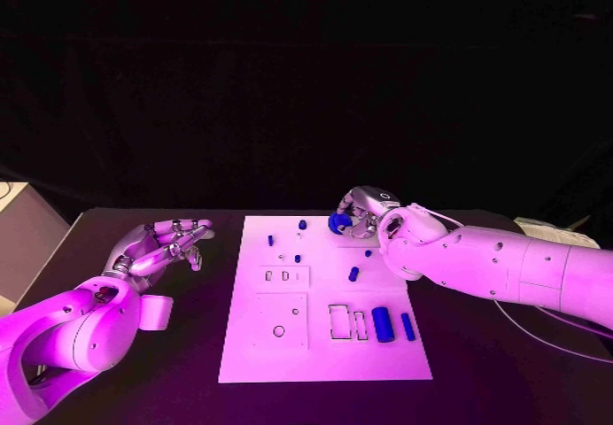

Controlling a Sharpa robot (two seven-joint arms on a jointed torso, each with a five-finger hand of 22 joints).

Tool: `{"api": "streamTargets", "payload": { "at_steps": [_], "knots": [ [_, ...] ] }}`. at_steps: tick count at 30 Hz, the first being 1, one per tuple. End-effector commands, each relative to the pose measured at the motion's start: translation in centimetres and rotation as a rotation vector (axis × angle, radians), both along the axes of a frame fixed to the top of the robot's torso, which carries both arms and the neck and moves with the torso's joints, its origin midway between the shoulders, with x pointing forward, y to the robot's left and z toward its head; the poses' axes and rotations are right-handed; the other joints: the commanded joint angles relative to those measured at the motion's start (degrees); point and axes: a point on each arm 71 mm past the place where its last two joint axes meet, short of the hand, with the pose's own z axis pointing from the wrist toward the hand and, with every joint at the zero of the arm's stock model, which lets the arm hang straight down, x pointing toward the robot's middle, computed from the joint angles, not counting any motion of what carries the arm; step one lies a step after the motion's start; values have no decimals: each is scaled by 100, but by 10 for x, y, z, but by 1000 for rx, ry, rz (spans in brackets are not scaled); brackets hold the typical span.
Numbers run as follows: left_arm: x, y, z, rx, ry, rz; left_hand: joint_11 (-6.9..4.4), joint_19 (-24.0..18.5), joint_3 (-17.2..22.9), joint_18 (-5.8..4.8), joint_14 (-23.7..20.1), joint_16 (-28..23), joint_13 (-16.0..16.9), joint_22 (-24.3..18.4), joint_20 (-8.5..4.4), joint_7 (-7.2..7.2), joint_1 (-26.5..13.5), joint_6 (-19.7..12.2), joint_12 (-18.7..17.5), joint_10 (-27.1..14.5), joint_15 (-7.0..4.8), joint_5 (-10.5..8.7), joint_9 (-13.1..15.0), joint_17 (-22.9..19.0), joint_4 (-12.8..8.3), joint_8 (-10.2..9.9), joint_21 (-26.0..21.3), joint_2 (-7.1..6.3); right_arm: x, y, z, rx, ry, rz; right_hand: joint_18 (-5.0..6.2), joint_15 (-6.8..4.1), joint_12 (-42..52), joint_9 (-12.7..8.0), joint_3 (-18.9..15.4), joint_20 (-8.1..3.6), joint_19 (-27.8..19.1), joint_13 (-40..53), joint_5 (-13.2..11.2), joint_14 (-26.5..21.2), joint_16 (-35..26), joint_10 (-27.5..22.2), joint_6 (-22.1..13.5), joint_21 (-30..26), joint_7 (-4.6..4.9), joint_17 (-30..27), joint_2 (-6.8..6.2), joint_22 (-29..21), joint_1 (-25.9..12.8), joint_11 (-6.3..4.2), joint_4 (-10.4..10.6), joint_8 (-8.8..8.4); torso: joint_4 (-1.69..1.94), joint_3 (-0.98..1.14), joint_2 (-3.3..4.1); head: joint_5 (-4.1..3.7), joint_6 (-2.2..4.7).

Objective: Assemble the parts on the task board

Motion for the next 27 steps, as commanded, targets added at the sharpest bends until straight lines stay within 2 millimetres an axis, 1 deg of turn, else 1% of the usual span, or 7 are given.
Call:
{"api": "streamTargets", "payload": {
  "at_steps": [1, 11, 14, 15, 23, 25, 27],
  "knots": [
    [-1, -3, 1, -4, -5, -20, 8, -55, 1, 65, -29, 39, 5, 7, -1, -9, 52, -19, 23, -39, 7, -15, 6, -7, -29, 30, 21, -14, -5, 15, 5, -21, -78, 63, -39, -14, 12, 106, 52, -40, 600, 1507, -20, 586, 24, 609, 159, 13, -117, 1508, -20, 1508, -62, -27, 17, 123, 5, -3, 4, 8, -4],
    [-1, -5, 1, -7, -5, -26, 10, -61, 11, 65, -31, 42, 4, 7, -1, -8, 55, -16, 22, -49, 8, -16, 9, -9, -37, 34, 25, -13, -7, 54, 2, -24, -66, 135, -39, -6, 12, 103, 71, -34, 600, 1507, -60, 586, 24, 609, 140, 13, -109, 1508, -53, 1508, -95, -20, 26, 115, 18, -11, 8, 17, 9],
    [-1, -6, 1, -7, -5, -28, 11, -61, 14, 65, -31, 42, 4, 11, -1, -9, 55, -16, 20, -54, 8, -16, 9, -9, -39, 34, 29, -13, -6, 63, -2, -28, -54, 148, -39, -5, 12, 102, 75, -33, 600, 1507, -65, 586, 24, 609, 134, 13, -106, 1508, -57, 1508, -100, -18, 28, 112, 21, -9, 15, 18, 12],
    [-1, -6, 1, -8, -5, -29, 11, -61, 14, 65, -31, 42, 4, 11, -1, -9, 55, -16, 20, -54, 8, -16, 9, -9, -39, 34, 29, -13, -5, 66, -3, -29, -50, 150, -39, -5, 12, 102, 75, -33, 600, 1507, -65, 586, 24, 609, 134, 13, -106, 1508, -57, 1508, -100, -18, 28, 112, 21, -10, 15, 34, 5],
    [-2, -7, 2, -7, -4, -30, 11, -61, 14, 65, -31, 42, 4, 11, -1, -9, 55, -16, 20, -54, 8, -16, 9, -9, -39, 34, 29, -13, -1, 76, -12, -46, -20, 154, -39, 7, 12, 96, 90, -25, 600, 1507, -79, 586, 24, 609, 105, 13, -93, 1508, -79, 1508, -124, -10, 35, 97, 30, -11, 27, 64, 1],
    [-2, -6, 2, -7, -4, -29, 16, -67, 21, 65, -33, 45, 1, 14, 0, -8, 48, -16, 13, -76, 11, -18, 12, -11, -45, 37, 36, -17, 0, 77, -13, -52, -11, 152, -39, 7, 12, 96, 90, -25, 600, 1507, -79, 586, 24, 609, 105, 13, -93, 1508, -79, 1508, -124, -10, 35, 97, 21, -5, 29, 79, -12],
    [-2, -6, 2, -7, -4, -29, 17, -72, 24, 66, -34, 46, 0, 11, 1, -8, 45, -17, 9, -87, 12, -18, 13, -12, -47, 38, 37, -19, 1, 78, -15, -58, -2, 151, -39, 7, 12, 96, 90, -25, 600, 1507, -79, 586, 24, 609, 105, 13, -93, 1508, -79, 1508, -124, -10, 35, 97, 28, -9, 33, 80, -20]
  ]
}}
